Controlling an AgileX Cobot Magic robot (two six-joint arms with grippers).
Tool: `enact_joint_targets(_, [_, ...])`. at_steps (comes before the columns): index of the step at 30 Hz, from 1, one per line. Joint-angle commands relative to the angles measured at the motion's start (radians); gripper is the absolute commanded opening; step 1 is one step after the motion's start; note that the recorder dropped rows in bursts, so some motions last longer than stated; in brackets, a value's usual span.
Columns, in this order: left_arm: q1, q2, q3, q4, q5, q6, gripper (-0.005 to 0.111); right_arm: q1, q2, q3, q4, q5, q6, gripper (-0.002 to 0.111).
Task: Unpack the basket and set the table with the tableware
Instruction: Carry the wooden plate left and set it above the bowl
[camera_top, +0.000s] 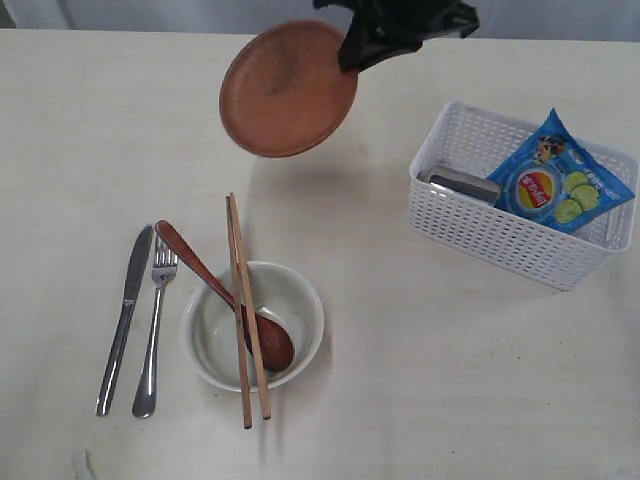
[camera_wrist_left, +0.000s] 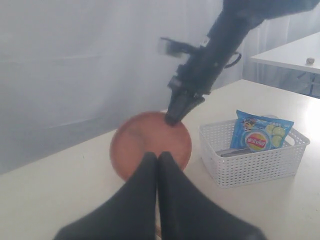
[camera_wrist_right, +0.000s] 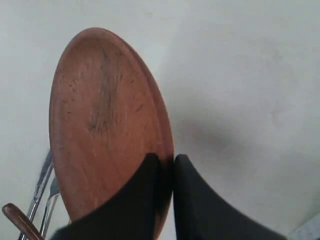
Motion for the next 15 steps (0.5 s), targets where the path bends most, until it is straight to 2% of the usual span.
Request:
enact_joint_targets(1, [0.004,-0.003,0.004,-0.006,-0.004,-0.005,0.0,0.017,0.091,-0.005,0.001,-0.046,0.048,0.0])
enact_joint_targets(10, [0.004,-0.003,0.004,-0.015,-0.006,-0.009,0.0,0.045,0.215,-0.005,0.01,-0.159,0.048,0.0])
enact_joint_targets(15, [0.004,-0.003,0.004,-0.014,-0.008,-0.009,0.0,0.054,0.242,-0.005,-0.007,-0.157,0.046,0.0])
